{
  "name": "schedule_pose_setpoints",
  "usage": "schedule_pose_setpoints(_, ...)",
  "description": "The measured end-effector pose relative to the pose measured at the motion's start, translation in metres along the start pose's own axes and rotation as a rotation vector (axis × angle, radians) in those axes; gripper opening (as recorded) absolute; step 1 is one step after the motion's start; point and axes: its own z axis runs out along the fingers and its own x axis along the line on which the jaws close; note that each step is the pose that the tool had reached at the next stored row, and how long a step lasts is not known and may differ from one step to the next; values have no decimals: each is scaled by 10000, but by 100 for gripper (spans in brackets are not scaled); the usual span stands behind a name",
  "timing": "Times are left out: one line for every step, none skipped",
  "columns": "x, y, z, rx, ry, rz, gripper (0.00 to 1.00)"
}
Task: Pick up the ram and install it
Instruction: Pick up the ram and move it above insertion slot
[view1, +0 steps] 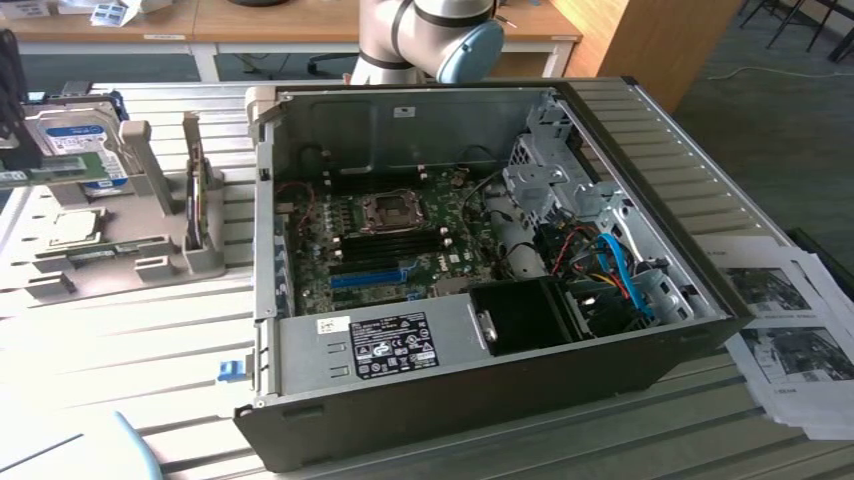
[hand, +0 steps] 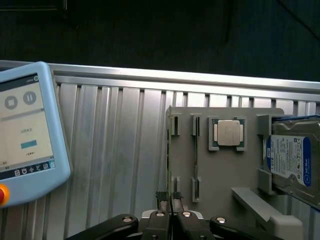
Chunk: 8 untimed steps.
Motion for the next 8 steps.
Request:
schedule_pose_setpoints(1,1,-17,-2,16,0,11)
schedule_pose_setpoints(1,1,-33,-2,32,1,11)
schedule_pose_setpoints(2,1,-49,-4,47,2,11)
schedule_pose_setpoints(3,2,-66,-6,65,2,11)
schedule_pose_setpoints(4,2,-81,-6,81,3,11)
schedule_pose_setpoints(4,3,-97,-7,98,4,11)
schedule_pose_setpoints(5,3,-112,-8,115,4,11)
schedule_pose_setpoints(6,4,-128,-10,132,4,11)
